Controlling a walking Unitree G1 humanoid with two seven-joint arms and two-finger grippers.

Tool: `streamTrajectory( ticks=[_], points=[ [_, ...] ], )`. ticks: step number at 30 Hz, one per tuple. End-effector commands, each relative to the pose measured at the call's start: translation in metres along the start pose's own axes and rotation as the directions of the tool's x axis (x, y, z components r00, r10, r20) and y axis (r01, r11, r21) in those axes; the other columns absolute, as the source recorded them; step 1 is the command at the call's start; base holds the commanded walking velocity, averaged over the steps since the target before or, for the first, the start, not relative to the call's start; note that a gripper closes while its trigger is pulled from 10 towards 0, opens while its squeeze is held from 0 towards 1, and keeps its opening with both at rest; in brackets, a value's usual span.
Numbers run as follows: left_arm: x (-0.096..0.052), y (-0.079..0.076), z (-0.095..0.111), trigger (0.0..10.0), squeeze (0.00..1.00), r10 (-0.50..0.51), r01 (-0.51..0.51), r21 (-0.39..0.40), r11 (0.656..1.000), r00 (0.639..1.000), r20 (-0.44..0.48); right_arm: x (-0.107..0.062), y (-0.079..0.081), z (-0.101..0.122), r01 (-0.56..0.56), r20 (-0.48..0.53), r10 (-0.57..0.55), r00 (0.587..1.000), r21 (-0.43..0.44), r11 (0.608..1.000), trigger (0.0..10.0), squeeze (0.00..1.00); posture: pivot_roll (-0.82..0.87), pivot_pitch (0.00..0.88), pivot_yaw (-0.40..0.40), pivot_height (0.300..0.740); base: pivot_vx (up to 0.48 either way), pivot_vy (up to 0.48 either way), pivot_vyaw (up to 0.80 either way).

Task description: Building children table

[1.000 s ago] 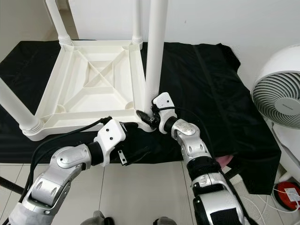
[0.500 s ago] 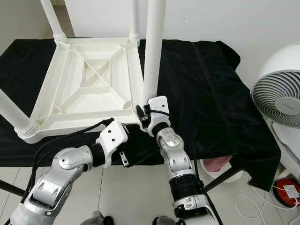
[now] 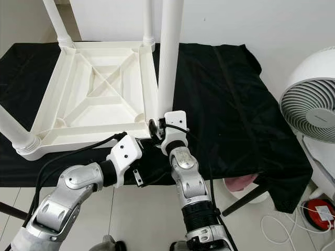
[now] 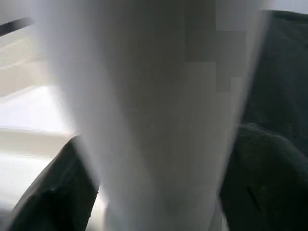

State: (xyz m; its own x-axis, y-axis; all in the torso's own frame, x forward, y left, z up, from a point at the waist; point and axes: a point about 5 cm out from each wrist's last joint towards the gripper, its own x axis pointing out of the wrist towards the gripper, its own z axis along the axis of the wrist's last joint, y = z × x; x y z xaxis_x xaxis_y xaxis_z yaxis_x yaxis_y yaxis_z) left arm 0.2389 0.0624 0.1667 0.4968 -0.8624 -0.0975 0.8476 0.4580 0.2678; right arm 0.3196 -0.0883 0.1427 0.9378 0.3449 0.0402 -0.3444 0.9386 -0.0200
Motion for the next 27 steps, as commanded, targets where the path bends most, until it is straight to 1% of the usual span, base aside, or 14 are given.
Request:
streamTrajectory(
  ticks=[1,2,4,6,8,10,11,15,17,19,24,25,26,27],
  points=[
    [0.000,0.002,0.000,10.0,0.00,0.049,-0.049,0.001,0.999,0.999,-0.004,-0.002,-0.004,0.001,-0.068,0.006,0.068,0.998,0.009,0.998,10.0,0.00,-0.07,0.068,0.017,0.740,0.000,0.000,0.00],
    [0.000,0.002,0.000,10.0,0.00,0.049,-0.049,0.001,0.999,0.999,-0.004,-0.002,-0.004,0.001,-0.068,0.006,0.068,0.998,0.009,0.998,10.0,0.00,-0.07,0.068,0.017,0.740,0.000,0.000,0.00],
    [0.000,0.003,-0.001,10.0,0.00,0.048,-0.048,0.004,0.999,0.999,-0.005,-0.005,-0.018,0.003,-0.172,0.007,0.172,0.985,-0.027,0.985,10.0,0.00,-0.08,0.065,0.016,0.740,0.000,0.000,0.00],
    [0.000,0.003,-0.001,10.0,0.00,0.048,-0.048,0.004,0.999,0.999,-0.005,-0.005,-0.018,0.003,-0.172,0.007,0.172,0.985,-0.027,0.985,10.0,0.00,-0.08,0.065,0.016,0.740,0.000,0.000,0.00],
    [0.000,0.004,-0.001,10.0,0.00,0.048,-0.048,0.009,0.999,0.999,-0.006,-0.003,-0.031,0.007,-0.295,-0.012,0.295,0.955,-0.092,0.951,10.0,0.00,-0.08,0.060,0.019,0.740,0.000,0.000,0.00],
    [0.000,0.005,-0.001,10.0,0.00,0.047,-0.047,0.010,0.999,0.999,-0.006,-0.002,-0.035,0.009,-0.325,-0.020,0.325,0.945,-0.113,0.939,10.0,0.00,-0.08,0.060,0.019,0.740,0.000,0.000,0.00],
    [0.001,0.005,0.000,10.0,0.00,0.047,-0.047,0.011,0.999,0.999,-0.005,0.002,-0.039,0.012,-0.346,-0.023,0.347,0.938,-0.158,0.925,10.0,0.00,-0.08,0.057,0.019,0.740,0.000,0.000,0.00],
    [0.002,0.006,0.000,10.0,0.00,0.050,-0.050,0.011,0.999,0.999,-0.001,0.012,-0.041,0.016,-0.396,-0.047,0.395,0.918,-0.190,0.898,10.0,0.00,-0.08,0.054,0.018,0.740,0.000,0.000,0.00],
    [0.002,0.006,0.001,10.0,0.00,0.054,-0.054,0.012,0.998,0.999,0.001,0.018,-0.038,0.016,-0.451,-0.079,0.445,0.892,-0.204,0.869,10.0,0.00,-0.07,0.053,0.018,0.740,0.000,0.000,0.00],
    [0.002,0.006,0.001,10.0,0.00,0.054,-0.054,0.012,0.998,0.999,0.001,0.018,-0.038,0.016,-0.451,-0.079,0.445,0.892,-0.204,0.869,10.0,0.00,-0.07,0.053,0.018,0.740,0.000,0.000,0.00],
    [0.002,0.007,0.002,10.0,0.00,0.063,-0.063,0.015,0.998,0.998,0.002,0.024,-0.031,0.010,-0.500,-0.126,0.484,0.866,-0.213,0.840,10.0,0.00,-0.06,0.051,0.016,0.740,0.000,0.000,0.00],
    [0.001,0.008,0.002,10.0,0.00,0.068,-0.068,0.016,0.998,0.998,0.002,0.026,-0.027,0.006,-0.528,-0.144,0.508,0.849,-0.202,0.825,7.3,0.00,-0.06,0.052,0.013,0.740,0.000,0.000,0.00],
    [0.001,0.008,0.002,10.0,0.00,0.071,-0.071,0.017,0.997,0.997,0.002,0.027,-0.024,0.002,-0.557,-0.163,0.533,0.830,-0.197,0.807,3.4,0.00,-0.05,0.053,0.014,0.740,0.000,0.000,0.00],
    [0.000,0.009,0.002,10.0,0.00,0.074,-0.074,0.017,0.997,0.997,0.002,0.027,-0.022,-0.002,-0.575,-0.177,0.548,0.817,-0.185,0.797,0.0,0.00,-0.05,0.053,0.014,0.740,0.000,0.000,0.00]
  ],
)
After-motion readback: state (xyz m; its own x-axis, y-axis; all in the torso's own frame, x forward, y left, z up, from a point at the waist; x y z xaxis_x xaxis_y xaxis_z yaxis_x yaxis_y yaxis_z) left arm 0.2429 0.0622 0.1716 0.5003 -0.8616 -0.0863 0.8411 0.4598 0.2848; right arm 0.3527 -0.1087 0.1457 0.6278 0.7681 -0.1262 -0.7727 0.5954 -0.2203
